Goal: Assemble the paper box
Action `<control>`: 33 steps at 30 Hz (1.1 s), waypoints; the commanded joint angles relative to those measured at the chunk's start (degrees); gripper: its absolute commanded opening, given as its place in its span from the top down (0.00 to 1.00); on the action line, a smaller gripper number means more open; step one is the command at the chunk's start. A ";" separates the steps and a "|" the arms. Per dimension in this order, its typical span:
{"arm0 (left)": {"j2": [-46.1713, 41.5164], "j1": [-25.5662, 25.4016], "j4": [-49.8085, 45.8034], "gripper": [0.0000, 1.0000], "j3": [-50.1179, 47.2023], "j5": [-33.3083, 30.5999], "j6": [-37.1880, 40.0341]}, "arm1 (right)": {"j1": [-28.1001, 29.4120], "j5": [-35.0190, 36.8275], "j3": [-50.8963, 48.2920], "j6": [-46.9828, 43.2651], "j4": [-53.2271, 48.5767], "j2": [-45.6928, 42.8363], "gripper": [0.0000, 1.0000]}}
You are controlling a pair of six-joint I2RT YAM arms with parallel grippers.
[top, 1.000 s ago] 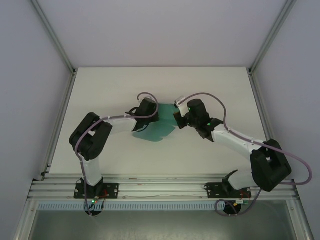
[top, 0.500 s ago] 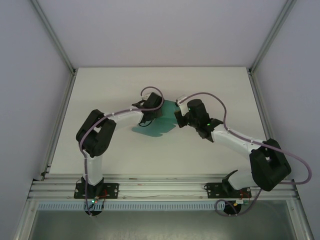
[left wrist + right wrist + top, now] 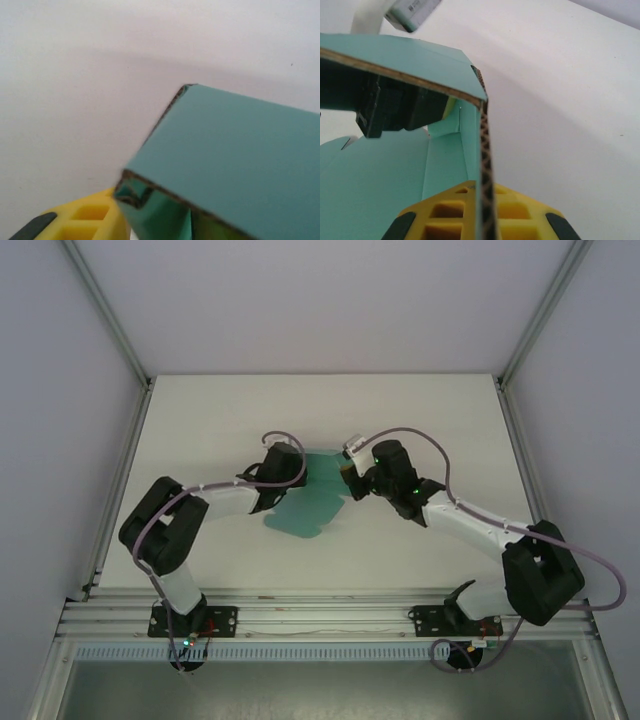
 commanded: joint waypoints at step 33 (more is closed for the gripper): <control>8.62 4.00 8.54 1.00 1.94 8.79 4.04 | -3.69 -4.56 -0.97 -0.25 -1.62 1.33 1.00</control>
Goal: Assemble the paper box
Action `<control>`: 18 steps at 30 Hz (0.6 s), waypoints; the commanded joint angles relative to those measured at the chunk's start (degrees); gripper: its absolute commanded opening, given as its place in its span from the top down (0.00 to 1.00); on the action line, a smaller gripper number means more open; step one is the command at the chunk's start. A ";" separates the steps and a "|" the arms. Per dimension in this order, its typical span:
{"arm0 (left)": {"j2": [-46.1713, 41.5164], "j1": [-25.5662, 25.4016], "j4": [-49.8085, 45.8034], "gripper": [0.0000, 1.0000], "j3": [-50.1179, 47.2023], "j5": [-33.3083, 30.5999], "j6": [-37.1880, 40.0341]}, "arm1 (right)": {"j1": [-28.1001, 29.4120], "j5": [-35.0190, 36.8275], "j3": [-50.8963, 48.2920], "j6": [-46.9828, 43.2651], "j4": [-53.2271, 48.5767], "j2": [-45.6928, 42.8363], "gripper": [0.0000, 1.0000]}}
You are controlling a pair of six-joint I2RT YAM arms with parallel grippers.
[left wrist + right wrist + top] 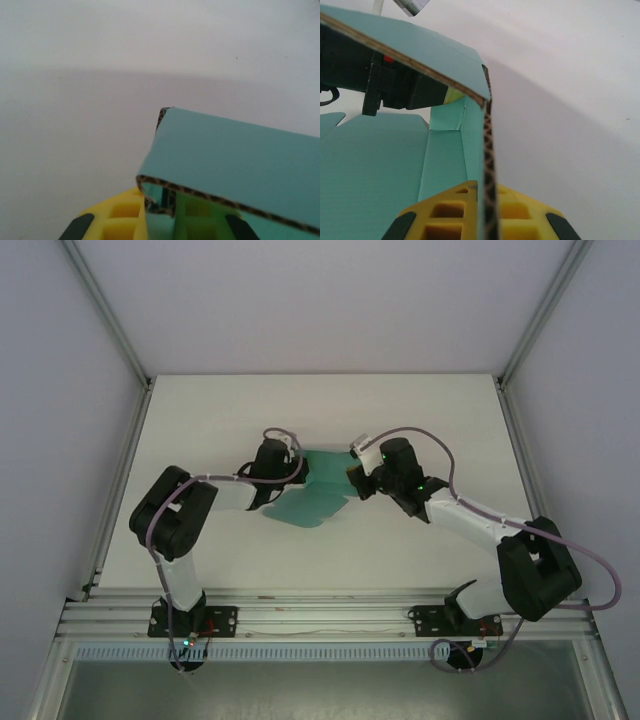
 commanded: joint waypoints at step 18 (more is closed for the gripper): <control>0.09 -3.90 -20.71 1.00 6.92 -30.06 -2.15 | 0.16 5.05 -2.66 2.21 2.48 -1.89 0.98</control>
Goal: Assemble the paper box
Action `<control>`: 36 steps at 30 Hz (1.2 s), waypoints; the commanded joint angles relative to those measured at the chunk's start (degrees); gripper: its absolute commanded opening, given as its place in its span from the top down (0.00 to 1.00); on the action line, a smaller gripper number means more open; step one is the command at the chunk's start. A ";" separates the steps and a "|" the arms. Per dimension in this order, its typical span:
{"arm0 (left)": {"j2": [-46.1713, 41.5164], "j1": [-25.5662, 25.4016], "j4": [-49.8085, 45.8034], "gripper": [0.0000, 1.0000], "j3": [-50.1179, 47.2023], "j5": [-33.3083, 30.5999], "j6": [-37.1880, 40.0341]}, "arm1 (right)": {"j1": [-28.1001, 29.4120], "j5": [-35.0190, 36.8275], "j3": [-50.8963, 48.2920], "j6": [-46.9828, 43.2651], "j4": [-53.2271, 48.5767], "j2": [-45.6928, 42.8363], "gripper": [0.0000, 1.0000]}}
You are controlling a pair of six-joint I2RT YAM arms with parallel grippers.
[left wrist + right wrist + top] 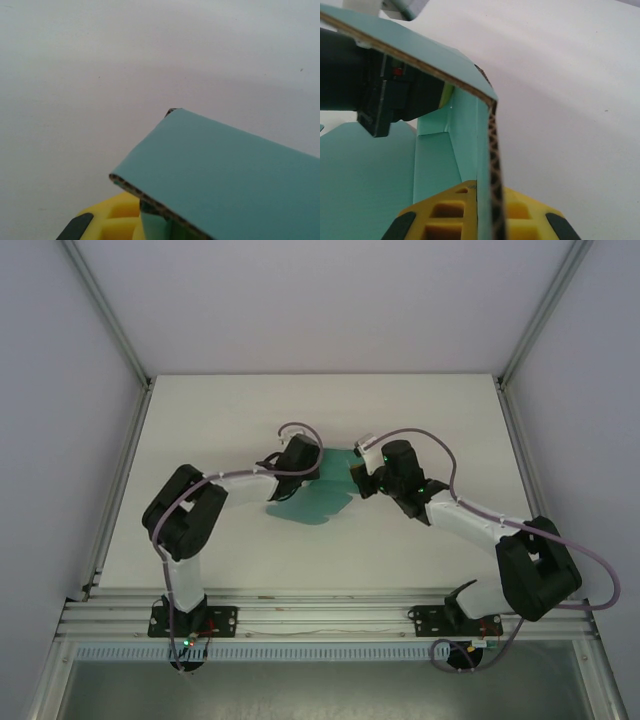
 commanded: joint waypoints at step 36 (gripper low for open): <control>-17.87 1.47 0.93 1.00 -10.77 -8.77 7.14 | -0.22 15.15 15.29 3.53 -10.74 1.12 0.00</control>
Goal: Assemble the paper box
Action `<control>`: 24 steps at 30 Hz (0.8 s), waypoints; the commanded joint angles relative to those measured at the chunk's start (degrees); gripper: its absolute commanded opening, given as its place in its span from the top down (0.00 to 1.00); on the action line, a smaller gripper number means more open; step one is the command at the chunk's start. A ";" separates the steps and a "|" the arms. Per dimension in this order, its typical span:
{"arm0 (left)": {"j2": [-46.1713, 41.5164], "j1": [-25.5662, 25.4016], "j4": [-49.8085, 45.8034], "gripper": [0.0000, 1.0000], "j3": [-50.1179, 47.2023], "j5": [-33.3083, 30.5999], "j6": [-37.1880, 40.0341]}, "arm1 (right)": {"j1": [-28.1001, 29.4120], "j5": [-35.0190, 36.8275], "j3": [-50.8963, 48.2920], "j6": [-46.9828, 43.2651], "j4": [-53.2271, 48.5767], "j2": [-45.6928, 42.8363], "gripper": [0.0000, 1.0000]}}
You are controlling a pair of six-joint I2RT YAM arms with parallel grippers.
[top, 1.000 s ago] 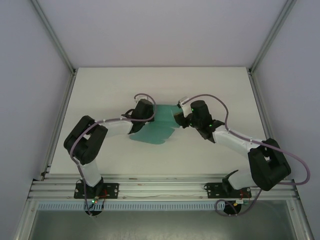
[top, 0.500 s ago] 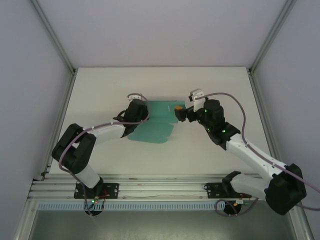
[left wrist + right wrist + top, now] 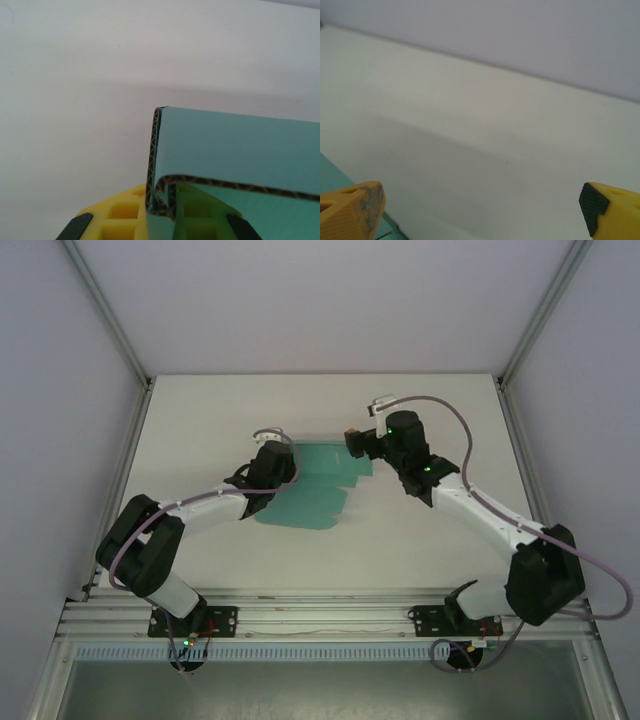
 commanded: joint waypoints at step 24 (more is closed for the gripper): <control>1.74 -1.05 -8.77 1.00 5.87 -6.40 -6.01 | 9.42 20.60 3.08 6.59 10.93 15.51 0.00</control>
